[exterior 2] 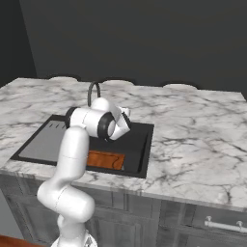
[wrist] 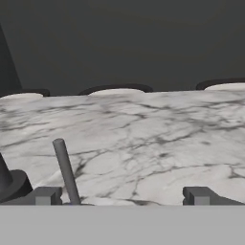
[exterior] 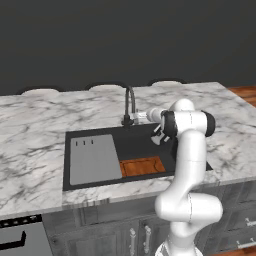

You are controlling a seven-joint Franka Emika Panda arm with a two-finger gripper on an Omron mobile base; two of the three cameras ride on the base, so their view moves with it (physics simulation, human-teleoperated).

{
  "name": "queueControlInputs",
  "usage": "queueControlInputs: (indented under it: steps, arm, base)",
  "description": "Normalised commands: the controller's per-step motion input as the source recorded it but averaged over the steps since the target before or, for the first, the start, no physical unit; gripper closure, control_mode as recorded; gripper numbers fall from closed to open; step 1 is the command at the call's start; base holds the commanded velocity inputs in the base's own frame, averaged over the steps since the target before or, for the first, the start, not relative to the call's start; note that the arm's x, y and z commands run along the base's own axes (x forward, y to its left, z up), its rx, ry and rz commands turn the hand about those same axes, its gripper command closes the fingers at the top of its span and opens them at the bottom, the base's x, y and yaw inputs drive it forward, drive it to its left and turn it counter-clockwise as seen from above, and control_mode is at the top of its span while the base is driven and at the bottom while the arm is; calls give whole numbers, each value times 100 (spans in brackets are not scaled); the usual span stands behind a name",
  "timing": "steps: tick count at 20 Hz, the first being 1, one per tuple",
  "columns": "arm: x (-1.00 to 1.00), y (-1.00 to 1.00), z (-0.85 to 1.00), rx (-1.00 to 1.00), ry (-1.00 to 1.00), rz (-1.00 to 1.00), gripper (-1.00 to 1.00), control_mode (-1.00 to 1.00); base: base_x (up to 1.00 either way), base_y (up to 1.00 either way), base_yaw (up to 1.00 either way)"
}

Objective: Turn on the sink faucet with hot water and rinse the cutting board for ten seconds, then turn off the faucet. Push the cutting board to reach the water if necessary.

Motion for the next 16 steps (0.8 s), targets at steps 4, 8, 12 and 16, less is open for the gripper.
queueControlInputs:
  steps: [4,8,12,16]
  arm:
    - [7,0,-2,0,0,0,-100,-100]
    - [5,0,-2,0,0,0,-100,-100]
    - [1,0,-1,0,0,0,-100,-100]
    - [1,1,0,0,0,0,-100,-100]
  base:
    - [0,0,0]
    - [0,0,0]
    - [0,0,0]
    - [0,0,0]
